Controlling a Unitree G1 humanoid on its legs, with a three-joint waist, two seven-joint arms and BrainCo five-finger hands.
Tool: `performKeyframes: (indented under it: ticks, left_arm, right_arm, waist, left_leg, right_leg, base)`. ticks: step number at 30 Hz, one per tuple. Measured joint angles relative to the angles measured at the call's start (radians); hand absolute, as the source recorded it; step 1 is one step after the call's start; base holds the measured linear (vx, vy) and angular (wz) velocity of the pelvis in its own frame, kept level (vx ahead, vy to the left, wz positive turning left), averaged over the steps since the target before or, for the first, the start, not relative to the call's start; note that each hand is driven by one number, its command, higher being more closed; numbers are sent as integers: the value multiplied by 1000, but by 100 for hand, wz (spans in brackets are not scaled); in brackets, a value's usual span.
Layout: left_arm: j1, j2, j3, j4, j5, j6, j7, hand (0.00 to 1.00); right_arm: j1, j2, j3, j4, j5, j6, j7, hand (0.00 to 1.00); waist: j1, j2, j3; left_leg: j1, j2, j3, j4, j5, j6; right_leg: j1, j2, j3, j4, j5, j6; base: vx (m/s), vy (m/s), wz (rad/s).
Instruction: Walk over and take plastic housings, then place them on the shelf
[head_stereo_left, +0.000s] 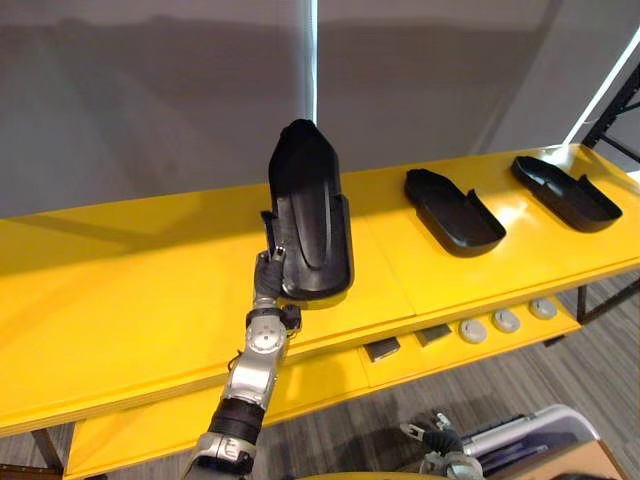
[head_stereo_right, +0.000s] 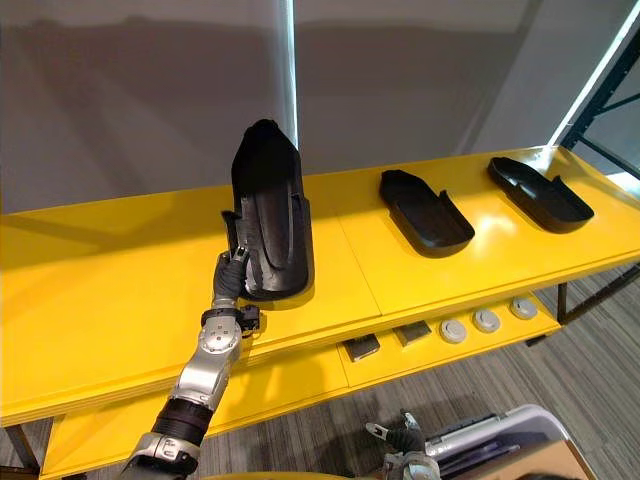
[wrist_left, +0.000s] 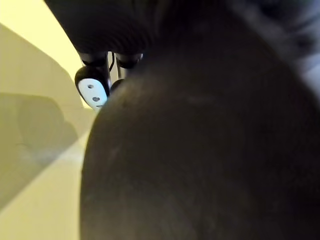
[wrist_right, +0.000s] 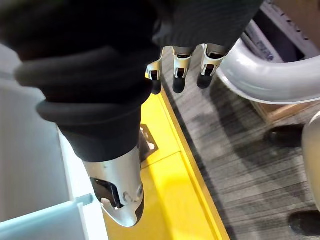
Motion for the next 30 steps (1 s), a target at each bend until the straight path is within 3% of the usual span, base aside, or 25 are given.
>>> performKeyframes:
  ticks: [5,10,11,25,30]
  left_arm:
    - [-85,38,52,89,0,38,36,100]
    - [-103,51,96,114,0,60,42,100]
    - [-131,57,109,156,0,63,43,0]
    - [-316,94,163,274,-8,82,64,0]
    - [-326,78,163,293,-82,73,90,0]
  right_arm:
    - [2,1,28,8,-2,-1,3,0]
    - [4,1,38,8,-10,-2,19,0]
    - [3,2,38,9,-10,0,22,0]
    - [-30,2,37,11,-11,2,26,0]
    - [-33,2,36,12,-11,2,25,0]
  waist:
    - [-11,-3,20]
    - [-23,-11,25]
    - [-25,-13,27]
    - [-33,-18,63]
    - [-34,-17,68]
  left_leg:
    - [-10,-4,-8,-56,34,-24]
    - [-13,-4,-9,-62,35,-25]
    - [-14,-4,-10,-62,35,-26]
    - [-14,-14,-15,-55,48,-10]
    - [-10,-15,-34,-55,48,-10]
  right_leg:
    - [-33,0,3,-27,32,5]
    - [-35,1,1,-36,34,5]
    - [-35,1,1,-36,34,5]
    - [-29,9,1,-44,44,4]
    - [-17,9,-5,-55,47,-1]
  base:
    - [-162,-8,-2]
    - [-64,-15,-2]
    - [0,0,0]
    - [40,-1,-3]
    - [-65,-4,7]
